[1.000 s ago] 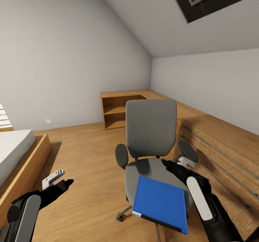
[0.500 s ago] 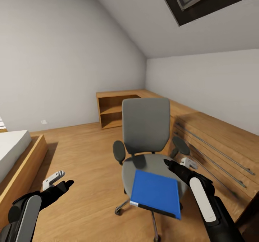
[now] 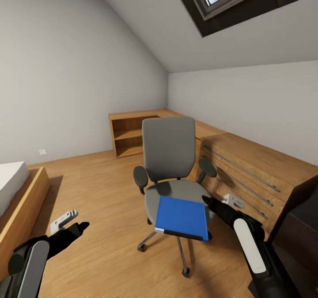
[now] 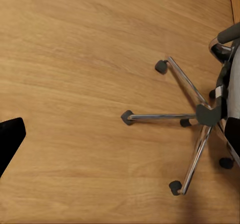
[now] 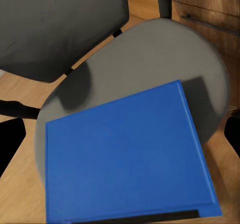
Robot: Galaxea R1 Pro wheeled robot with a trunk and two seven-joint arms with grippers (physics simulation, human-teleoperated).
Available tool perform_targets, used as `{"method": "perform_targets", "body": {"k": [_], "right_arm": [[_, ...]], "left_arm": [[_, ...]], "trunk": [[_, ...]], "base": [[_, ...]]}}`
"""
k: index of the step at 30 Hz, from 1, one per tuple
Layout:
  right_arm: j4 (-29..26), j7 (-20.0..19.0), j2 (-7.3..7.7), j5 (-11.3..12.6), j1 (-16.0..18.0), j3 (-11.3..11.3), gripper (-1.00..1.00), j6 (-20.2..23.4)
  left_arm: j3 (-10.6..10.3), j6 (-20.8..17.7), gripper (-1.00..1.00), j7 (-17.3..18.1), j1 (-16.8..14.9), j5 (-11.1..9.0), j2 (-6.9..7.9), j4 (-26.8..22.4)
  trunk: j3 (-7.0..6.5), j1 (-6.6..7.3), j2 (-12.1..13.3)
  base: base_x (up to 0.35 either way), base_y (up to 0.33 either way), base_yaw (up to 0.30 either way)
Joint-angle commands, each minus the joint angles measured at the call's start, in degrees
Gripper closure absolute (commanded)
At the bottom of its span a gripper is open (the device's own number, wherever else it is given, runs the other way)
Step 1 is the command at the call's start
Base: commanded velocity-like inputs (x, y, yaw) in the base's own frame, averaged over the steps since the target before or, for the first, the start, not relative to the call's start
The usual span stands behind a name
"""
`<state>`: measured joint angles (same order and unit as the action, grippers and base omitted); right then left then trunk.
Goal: In the bedroom, organize the workspace by keeping the computer under the desk, ensuring the monitor is on the desk, placing the keyboard on the desk next to the monitor, placing the mouse on the desk next to the keyboard, moving the folder from the swivel chair onto the desk next to the mouse, stacking the notebook on top of the folder with the pen on top of the notebook, and positioning the swivel chair next to the desk.
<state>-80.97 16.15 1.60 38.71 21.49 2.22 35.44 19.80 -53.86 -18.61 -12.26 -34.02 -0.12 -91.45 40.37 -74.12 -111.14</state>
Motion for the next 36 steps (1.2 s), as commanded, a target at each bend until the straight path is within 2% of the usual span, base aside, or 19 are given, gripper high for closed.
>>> {"method": "perform_targets", "body": {"k": [1, 5, 11, 21, 24, 28, 33, 34, 36], "right_arm": [[-0.1, 0.5, 0.02, 0.6, 0.0, 0.2, -1.0, 0.2], [0.1, 0.3, 0.06, 0.7, 0.0, 1.4, -1.0, 0.5], [0.2, 0.0, 0.06, 0.8, 0.0, 1.6, -1.0, 0.6], [0.7, -0.4, 0.03, 1.2, 0.0, 1.8, -1.0, 0.6], [1.1, -0.5, 0.18, 2.8, 0.0, 2.1, -1.0, 0.6], [1.9, -0.8, 0.77, 6.1, 0.0, 3.3, -1.0, 0.6], [3.2, -1.7, 2.32, 10.1, 0.0, 4.4, -1.0, 0.6], [3.9, -2.5, 3.03, 11.6, 0.0, 4.6, -1.0, 0.6], [4.7, -3.7, 3.69, 12.9, 0.0, 4.7, -1.0, 0.6]], "left_arm": [[0.1, -0.2, -1.0, -0.5, 0.0, -0.6, 0.0, -0.1], [0.2, -0.3, -1.0, -0.7, 0.0, -0.7, -0.09, -0.5], [3.2, -0.2, -1.0, -0.9, 0.0, -0.8, -0.26, -0.6], [3.9, -0.1, -1.0, -0.9, 0.0, -0.8, -0.34, -0.6], [3.9, -0.1, -1.0, -0.9, 0.0, -0.8, -0.37, -0.6], [3.9, -0.1, -1.0, -0.9, 0.0, -0.8, -0.39, -0.6], [3.9, -0.1, -1.0, -0.9, 0.0, -0.8, -0.4, -0.6], [3.9, -0.1, -1.0, -0.9, 0.0, -0.8, -0.4, -0.6], [3.9, -0.1, -1.0, -0.9, 0.0, -0.8, -0.42, -0.6]], "trunk": [[0.06, 0.01, 0.0], [0.42, -0.43, -0.8], [1.5, -1.75, -3.2], [3.29, -3.94, -7.3], [3.83, -4.6, -8.5], [4.55, -5.48, -10.1], [5.45, -6.58, -12.1], [5.63, -6.8, -12.5], [5.98, -7.24, -13.3]], "base": [[-0.028, 0.007, -0.005], [-0.01, 0.003, -0.002], [-0.001, 0.0, 0.0], [0.0, 0.0, 0.0], [0.0, 0.0, 0.0], [0.0, 0.0, 0.0], [0.0, 0.0, 0.0], [0.0, 0.0, 0.0], [0.0, 0.0, 0.0]]}}
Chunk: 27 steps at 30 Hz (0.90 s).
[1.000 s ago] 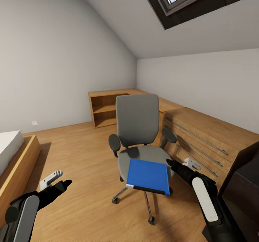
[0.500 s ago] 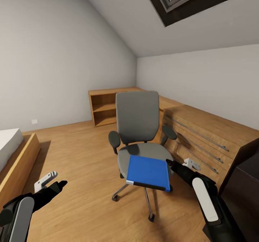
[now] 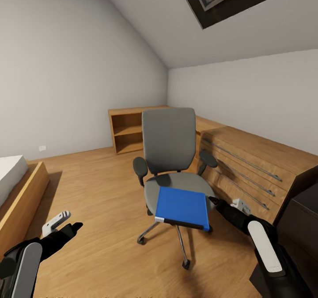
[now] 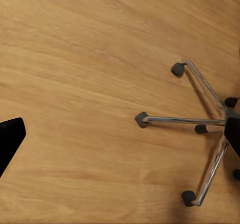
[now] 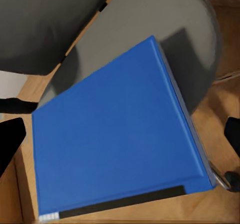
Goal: In the bedroom, organize the workspace by keeping the computer under the desk, ensuring the monitor is on the desk, placing the keyboard on the desk next to the monitor, placing the mouse on the desk next to the keyboard, moving the folder from the swivel chair onto the desk next to the mouse, stacking the notebook on top of the folder with the pen on top of the notebook, and positioning the swivel chair next to the desk.
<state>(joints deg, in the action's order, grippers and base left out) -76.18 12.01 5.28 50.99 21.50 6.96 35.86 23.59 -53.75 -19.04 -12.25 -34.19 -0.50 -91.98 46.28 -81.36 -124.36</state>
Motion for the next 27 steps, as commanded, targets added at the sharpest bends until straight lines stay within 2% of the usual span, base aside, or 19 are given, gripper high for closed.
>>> {"method": "perform_targets", "body": {"k": [1, 3, 8, 9, 10, 16, 22, 27], "right_arm": [[0.4, -0.2, 0.31, 1.3, 0.0, 0.1, -1.0, 0.2], [2.0, -2.8, 1.16, 2.6, 0.0, 0.2, -1.0, 0.2], [4.6, -8.2, 2.43, 3.7, 0.0, 1.4, -1.0, 0.2], [5.2, -9.8, 2.63, 3.9, 0.0, 2.2, -1.0, 0.2], [6.3, -11.6, 2.76, 4.0, 0.0, 3.9, -1.0, 0.2], [9.3, -16.2, 3.18, 4.2, 0.0, 10.2, -1.0, 0.3], [11.1, -17.0, 3.71, 4.2, 0.0, 11.0, -1.0, 0.2], [13.0, -17.1, 3.34, 4.2, 0.0, 10.5, -1.0, 0.0]], "left_arm": [[0.1, -0.2, -1.0, -0.5, -0.1, -0.6, -0.06, -0.1], [0.1, -0.2, -1.0, -0.5, -0.1, -0.6, -0.09, -0.1], [0.1, -0.2, -1.0, -0.5, -0.1, -0.6, -0.11, -0.1], [0.1, -0.2, -1.0, -0.5, -0.1, -0.6, -0.11, -0.1], [0.0, -0.2, -1.0, -0.5, -0.1, -0.6, -0.11, -0.1], [0.0, -0.2, -1.0, -0.5, -0.1, -0.6, -0.12, 0.0], [0.0, -0.2, -1.0, -0.5, -0.1, -0.6, -0.2, 0.0], [-0.1, -0.2, -1.0, -0.4, -0.1, -0.6, -0.26, 0.0]], "trunk": [[0.24, -0.22, -0.4], [0.6, -0.66, -1.2], [1.5, -1.75, -3.3], [1.68, -1.97, -3.7], [1.86, -2.19, -4.1], [2.94, -3.51, -6.5], [4.01, -4.83, -8.9], [4.91, -5.93, -10.9]], "base": [[0.0, 0.0, 0.0], [0.0, 0.0, 0.0], [0.0, 0.0, 0.0], [0.0, 0.0, 0.0], [0.0, 0.0, 0.0], [0.0, 0.0, 0.0], [0.0, 0.0, 0.0], [0.0, 0.0, 0.0]]}}
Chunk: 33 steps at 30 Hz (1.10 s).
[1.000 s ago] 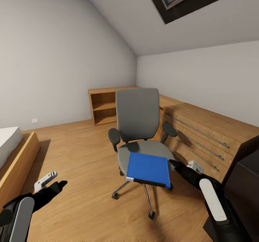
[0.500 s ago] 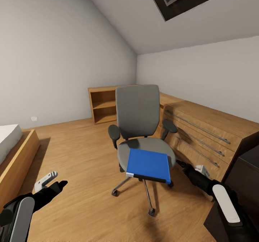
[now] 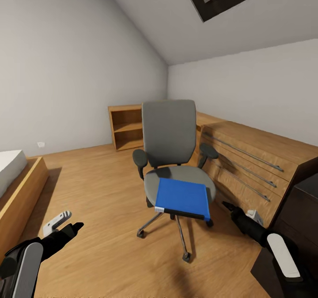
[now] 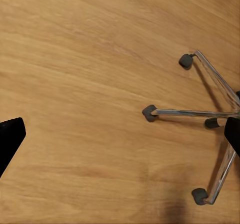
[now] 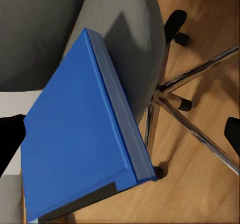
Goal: In the bedroom, organize the workspace by keeping the computer under the desk, ensuring the monitor is on the desk, placing the keyboard on the desk next to the monitor, placing the mouse on the desk next to the keyboard, moving the folder from the swivel chair onto the desk next to the mouse, stacking the notebook on top of the folder with the pen on top of the notebook, and positioning the swivel chair next to the desk.
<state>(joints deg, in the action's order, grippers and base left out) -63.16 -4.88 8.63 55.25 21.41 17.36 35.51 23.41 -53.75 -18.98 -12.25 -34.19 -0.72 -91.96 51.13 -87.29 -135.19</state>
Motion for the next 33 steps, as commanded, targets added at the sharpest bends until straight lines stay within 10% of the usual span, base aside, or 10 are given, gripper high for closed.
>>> {"method": "perform_targets", "body": {"k": [1, 33], "right_arm": [[0.2, -0.2, -0.33, -0.1, 0.0, -0.4, -1.0, 0.2], [0.0, 1.0, -3.53, -0.1, 0.2, -1.8, -1.0, 0.0]], "left_arm": [[-0.3, -0.2, -1.0, -0.5, -0.1, -0.6, -0.06, -0.1], [-0.3, -0.1, -1.0, -0.6, -0.1, -0.3, -2.31, -0.8]], "trunk": [[0.24, -0.21, -0.4], [4.31, -4.46, -8.1]], "base": [[0.0, 0.0, 0.0], [0.0, 0.0, 0.0]]}}
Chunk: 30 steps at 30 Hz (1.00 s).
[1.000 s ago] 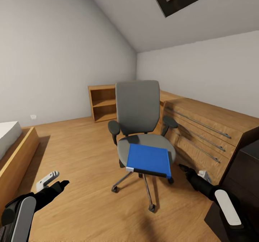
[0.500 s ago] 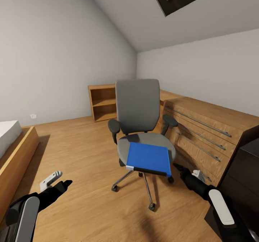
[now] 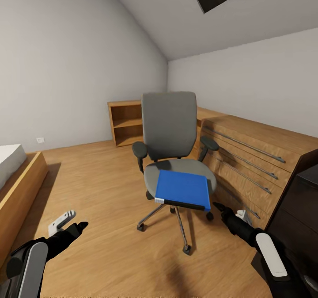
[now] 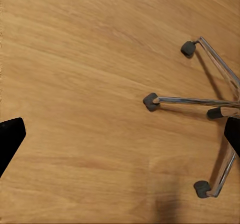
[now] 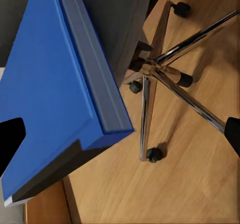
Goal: In the bedroom, organize the workspace by keeping the computer under the desk, ensuring the monitor is on the desk, placing the keyboard on the desk next to the monitor, placing the mouse on the desk next to the keyboard, moving the folder from the swivel chair onto the desk next to the mouse, stacking the notebook on top of the folder with the pen on top of the notebook, and positioning the swivel chair next to the desk.
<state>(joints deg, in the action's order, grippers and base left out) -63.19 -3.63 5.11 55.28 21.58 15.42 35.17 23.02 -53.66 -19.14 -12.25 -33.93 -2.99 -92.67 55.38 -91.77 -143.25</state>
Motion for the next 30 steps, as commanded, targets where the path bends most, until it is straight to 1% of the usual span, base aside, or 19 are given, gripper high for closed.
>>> {"method": "perform_targets", "body": {"k": [1, 4, 12, 21, 25, 30], "right_arm": [[0.0, -0.2, -0.01, -0.1, 0.0, 0.1, -1.0, 0.3], [0.0, -0.2, -0.02, -0.1, 0.0, 0.1, -1.0, 0.3], [0.0, -0.3, -0.09, -0.1, 0.0, 0.0, -1.0, 0.3], [0.1, -2.7, -0.18, -0.1, 0.0, 0.0, -1.0, 0.3], [0.2, -3.5, -0.19, -0.1, 0.0, 0.0, -1.0, 0.5], [0.2, -6.5, -0.11, -0.1, 0.0, 0.0, -1.0, 0.6]], "left_arm": [[0.1, -0.2, -1.0, -0.5, -0.1, -0.6, -0.05, -0.1], [0.1, -0.2, -1.0, -0.5, -0.1, -0.7, -0.07, -0.1], [0.0, -0.2, -1.0, -0.5, 0.0, -0.6, -0.07, -0.1], [0.1, -0.2, -1.0, -0.8, 0.0, -0.6, -0.08, -0.1], [0.0, -0.2, -1.0, -0.7, -0.1, -0.6, -0.09, -0.1], [0.0, -0.2, -1.0, -0.6, -0.1, -0.6, -0.09, -0.1]], "trunk": [[0.29, -0.01, 0.0], [0.95, -0.09, -0.1], [0.95, -0.09, -0.1], [2.94, -0.32, -0.2], [2.94, -0.32, -0.2], [2.94, -0.32, -0.2]], "base": [[0.0, 0.0, 0.0], [0.0, 0.0, 0.0], [0.0, 0.0, 0.0], [0.0, 0.0, 0.0], [0.0, 0.0, 0.0], [0.0, 0.0, 0.0]]}}
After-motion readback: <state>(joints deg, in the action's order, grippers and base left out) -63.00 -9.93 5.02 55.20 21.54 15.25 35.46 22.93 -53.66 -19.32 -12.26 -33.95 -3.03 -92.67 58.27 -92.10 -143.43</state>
